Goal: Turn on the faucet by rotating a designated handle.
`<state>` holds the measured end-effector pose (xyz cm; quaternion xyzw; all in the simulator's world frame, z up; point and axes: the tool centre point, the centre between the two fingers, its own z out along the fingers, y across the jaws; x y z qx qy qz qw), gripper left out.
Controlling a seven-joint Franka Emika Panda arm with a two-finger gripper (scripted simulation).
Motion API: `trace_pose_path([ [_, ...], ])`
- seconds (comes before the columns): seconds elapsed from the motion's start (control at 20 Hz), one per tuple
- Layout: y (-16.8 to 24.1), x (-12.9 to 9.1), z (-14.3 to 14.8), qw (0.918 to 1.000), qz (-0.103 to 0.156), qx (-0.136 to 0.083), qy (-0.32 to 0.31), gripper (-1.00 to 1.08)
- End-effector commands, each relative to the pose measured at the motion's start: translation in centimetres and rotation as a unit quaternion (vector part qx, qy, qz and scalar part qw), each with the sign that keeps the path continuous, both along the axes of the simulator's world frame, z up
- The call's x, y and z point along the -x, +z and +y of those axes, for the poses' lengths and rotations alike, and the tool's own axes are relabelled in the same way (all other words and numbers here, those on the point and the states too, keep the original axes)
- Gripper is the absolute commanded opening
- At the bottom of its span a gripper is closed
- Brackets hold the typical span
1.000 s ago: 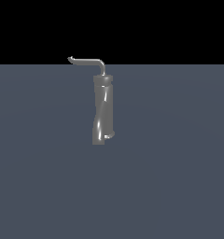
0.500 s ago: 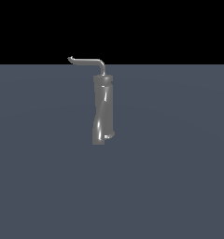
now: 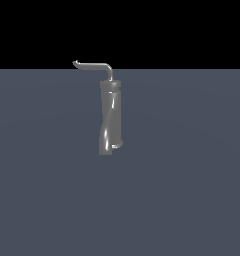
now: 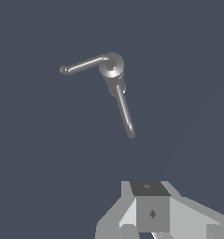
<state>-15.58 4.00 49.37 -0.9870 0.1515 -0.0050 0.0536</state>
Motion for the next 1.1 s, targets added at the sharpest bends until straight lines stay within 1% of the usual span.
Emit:
trace_pose_path([
  [0.0, -0.5, -1.4, 0.3, 0.9995, 0.006, -0.006, -0.031, -1.0],
  [0.25, -1.7, -4.2, 0.9, 0.9953, 0.019, -0.015, -0.094, -1.0],
  [0.5, -3.1, -6.9, 1.5, 0.9869, 0.032, -0.019, -0.157, -1.0],
  [0.75, -4.7, -9.5, 2.2, 0.9742, 0.044, -0.02, -0.22, -1.0],
  [1.05, -7.0, -12.6, 3.1, 0.9536, 0.055, -0.016, -0.295, -1.0],
])
